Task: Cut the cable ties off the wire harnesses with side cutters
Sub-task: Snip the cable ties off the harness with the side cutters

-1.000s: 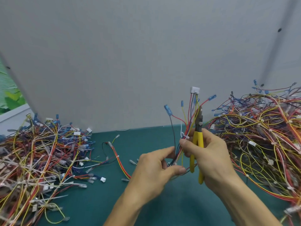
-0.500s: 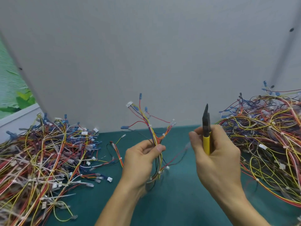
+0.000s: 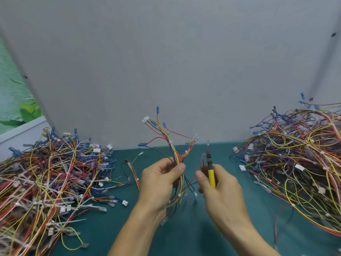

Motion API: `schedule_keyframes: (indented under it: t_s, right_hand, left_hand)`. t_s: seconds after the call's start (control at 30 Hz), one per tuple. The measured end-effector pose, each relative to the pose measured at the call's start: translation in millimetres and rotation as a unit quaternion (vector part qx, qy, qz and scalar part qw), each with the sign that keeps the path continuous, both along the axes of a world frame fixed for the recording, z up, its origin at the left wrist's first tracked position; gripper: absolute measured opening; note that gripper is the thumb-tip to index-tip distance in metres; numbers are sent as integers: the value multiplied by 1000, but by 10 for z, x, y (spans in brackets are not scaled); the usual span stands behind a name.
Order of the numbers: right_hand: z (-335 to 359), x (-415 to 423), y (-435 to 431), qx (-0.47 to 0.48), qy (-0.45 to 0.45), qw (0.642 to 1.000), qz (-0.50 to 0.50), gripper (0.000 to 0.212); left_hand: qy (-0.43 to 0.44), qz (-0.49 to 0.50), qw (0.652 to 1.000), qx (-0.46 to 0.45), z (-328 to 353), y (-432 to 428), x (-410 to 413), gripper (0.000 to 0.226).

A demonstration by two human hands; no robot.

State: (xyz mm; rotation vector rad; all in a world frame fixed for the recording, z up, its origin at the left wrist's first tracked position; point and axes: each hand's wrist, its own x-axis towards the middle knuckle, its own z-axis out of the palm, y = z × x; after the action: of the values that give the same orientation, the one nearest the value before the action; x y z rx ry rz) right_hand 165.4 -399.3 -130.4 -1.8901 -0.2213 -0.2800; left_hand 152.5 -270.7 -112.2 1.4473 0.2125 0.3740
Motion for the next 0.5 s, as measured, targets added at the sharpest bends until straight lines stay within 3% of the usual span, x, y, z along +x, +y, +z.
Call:
schedule_keyframes:
  t_s: [0.23, 0.5]
  right_hand:
    - [-19, -93, 69, -6, -88, 996, -2, 9]
    - [-68, -104, 100, 6, -115, 993, -28, 26]
  left_hand:
    - [-4, -62, 997, -37, 2, -143, -29, 26]
    - [-25, -101, 992, -73, -49, -250, -12, 30]
